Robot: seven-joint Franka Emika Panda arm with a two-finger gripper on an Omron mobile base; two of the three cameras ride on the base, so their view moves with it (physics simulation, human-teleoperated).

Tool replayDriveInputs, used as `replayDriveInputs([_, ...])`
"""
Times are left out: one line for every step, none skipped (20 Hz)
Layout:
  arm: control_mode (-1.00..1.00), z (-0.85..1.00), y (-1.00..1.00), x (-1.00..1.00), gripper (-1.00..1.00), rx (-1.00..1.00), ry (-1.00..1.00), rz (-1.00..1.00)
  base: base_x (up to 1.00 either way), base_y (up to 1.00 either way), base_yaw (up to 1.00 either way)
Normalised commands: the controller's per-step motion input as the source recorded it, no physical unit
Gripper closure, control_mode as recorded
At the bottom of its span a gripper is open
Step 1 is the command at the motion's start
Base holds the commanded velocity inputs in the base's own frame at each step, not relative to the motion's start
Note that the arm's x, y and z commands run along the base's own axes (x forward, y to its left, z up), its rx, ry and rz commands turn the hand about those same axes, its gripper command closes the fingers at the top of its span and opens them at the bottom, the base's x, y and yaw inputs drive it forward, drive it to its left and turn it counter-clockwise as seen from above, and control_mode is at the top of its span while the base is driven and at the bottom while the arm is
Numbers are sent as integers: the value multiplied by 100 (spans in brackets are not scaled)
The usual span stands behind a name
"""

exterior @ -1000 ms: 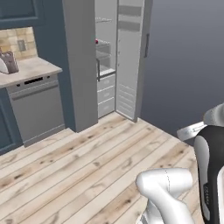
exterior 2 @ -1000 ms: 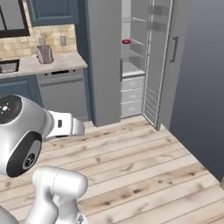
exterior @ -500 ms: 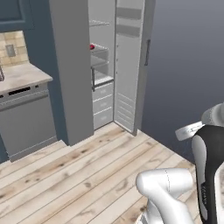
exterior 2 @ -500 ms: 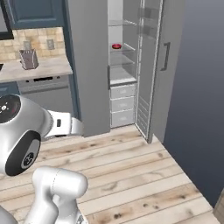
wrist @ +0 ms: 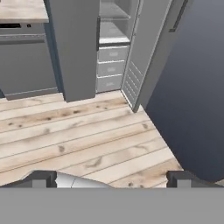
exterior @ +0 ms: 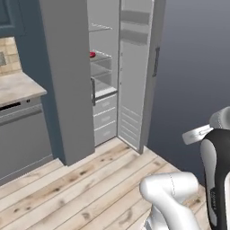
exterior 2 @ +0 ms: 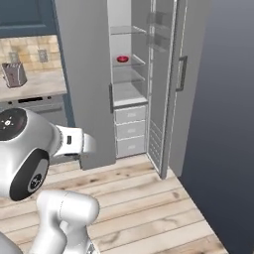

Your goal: Take the cake and donut from the fridge and place them on the empty tray on the dining counter.

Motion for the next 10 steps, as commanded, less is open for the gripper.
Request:
replayDriveInputs([100, 0, 0, 0, -100, 0, 0, 0, 100, 0, 1])
replayDriveInputs([100, 0, 0, 0, -100, 0, 0, 0, 100, 0, 1])
replayDriveInputs([100, 0, 0, 0, -100, 0, 0, 0, 100, 0, 2])
replayDriveInputs([100, 0, 0, 0, -100, 0, 0, 0, 100, 0, 3])
replayDriveInputs([100, 0, 0, 0, -100, 0, 0, 0, 94, 0, 3])
replayDriveInputs([100, 0, 0, 0, -100, 0, 0, 0, 79, -11, 1])
replayDriveInputs([100, 0, 0, 0, -100, 0, 0, 0, 72, -18, 1])
replayDriveInputs([100, 0, 0, 0, -100, 0, 0, 0, 67, -20, 1])
replayDriveInputs([100, 0, 0, 0, -100, 0, 0, 0, 66, -19, 1])
replayDriveInputs([100, 0, 0, 0, -100, 0, 0, 0, 65, -15, 0])
